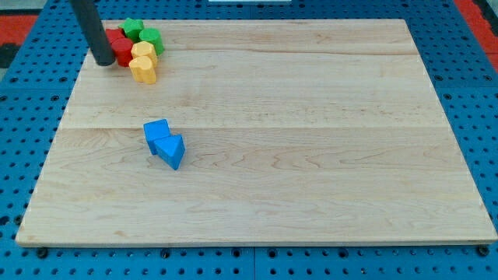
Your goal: Slide the yellow heart along with the yellow hexagon a bit right
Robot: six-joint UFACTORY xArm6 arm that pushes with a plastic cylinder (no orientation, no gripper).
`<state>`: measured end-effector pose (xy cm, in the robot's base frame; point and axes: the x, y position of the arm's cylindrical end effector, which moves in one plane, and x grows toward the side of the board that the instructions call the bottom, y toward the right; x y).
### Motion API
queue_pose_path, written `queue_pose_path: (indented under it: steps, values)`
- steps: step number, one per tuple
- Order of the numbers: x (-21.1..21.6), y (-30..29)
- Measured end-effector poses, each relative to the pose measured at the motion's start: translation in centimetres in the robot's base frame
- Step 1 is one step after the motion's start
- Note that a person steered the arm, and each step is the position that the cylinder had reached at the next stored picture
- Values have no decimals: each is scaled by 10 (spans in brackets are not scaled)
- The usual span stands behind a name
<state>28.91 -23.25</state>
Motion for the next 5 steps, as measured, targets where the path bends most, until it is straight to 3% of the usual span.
queue_pose_path:
  steps: [1, 2, 3, 4, 5]
  values:
    - [-13, 46]
    - [10, 85]
    - [61, 100]
    - [94, 82]
    - [118, 8]
